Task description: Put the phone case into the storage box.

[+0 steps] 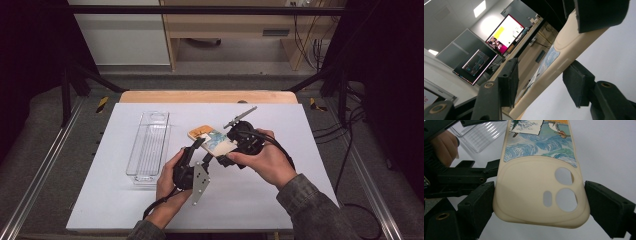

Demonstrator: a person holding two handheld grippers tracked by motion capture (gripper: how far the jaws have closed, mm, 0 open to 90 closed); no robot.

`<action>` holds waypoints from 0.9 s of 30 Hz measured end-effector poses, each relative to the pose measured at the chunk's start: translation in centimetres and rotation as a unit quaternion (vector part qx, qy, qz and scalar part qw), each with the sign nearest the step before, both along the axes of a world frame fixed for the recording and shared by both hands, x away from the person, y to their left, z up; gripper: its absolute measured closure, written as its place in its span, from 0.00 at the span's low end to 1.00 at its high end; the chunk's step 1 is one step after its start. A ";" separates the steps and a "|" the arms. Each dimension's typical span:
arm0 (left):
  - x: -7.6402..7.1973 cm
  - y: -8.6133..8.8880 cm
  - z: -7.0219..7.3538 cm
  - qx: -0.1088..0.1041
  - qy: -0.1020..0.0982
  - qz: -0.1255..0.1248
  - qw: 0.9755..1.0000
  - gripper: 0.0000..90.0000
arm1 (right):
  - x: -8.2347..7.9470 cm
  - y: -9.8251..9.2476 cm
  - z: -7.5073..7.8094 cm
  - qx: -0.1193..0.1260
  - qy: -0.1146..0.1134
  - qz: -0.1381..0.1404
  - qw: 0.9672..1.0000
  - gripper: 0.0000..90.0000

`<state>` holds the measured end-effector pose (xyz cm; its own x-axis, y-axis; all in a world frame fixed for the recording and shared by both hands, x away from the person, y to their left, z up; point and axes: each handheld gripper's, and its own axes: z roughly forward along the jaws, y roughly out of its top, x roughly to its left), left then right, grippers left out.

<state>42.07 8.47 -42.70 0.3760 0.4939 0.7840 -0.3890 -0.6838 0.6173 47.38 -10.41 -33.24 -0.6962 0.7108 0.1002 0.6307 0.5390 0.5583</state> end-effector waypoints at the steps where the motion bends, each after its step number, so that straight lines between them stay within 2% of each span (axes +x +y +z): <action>1: 0.0 0.0 0.0 0.002 -0.001 0.001 1.000 0.54 | 0.0 0.0 0.0 0.000 -0.001 0.003 1.000 0.14; 27: -0.7 -0.1 0.2 0.023 -0.010 -0.013 1.000 0.73 | 0.3 0.4 0.5 0.004 0.006 0.003 1.000 0.13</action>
